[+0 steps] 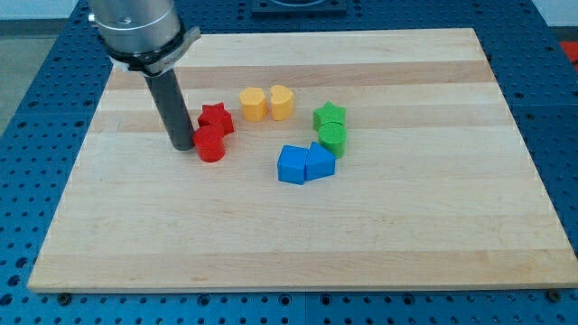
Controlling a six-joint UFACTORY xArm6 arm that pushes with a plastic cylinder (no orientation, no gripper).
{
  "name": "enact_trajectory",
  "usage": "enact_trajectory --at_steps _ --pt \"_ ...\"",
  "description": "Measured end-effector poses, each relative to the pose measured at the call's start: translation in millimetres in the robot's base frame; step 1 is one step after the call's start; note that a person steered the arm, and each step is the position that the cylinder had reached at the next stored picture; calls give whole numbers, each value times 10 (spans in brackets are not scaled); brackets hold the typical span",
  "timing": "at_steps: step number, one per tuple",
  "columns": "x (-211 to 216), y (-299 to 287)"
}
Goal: Move blue triangle along with blue cube a bit left
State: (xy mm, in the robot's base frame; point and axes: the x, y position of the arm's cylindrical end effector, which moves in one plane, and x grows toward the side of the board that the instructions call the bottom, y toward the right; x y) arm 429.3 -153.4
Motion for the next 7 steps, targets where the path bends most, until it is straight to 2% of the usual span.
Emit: enact_trajectory --at_steps 1,3,5,7 --pt "22 19" --pt "644 41" --pt "975 713" --pt "977 1532"
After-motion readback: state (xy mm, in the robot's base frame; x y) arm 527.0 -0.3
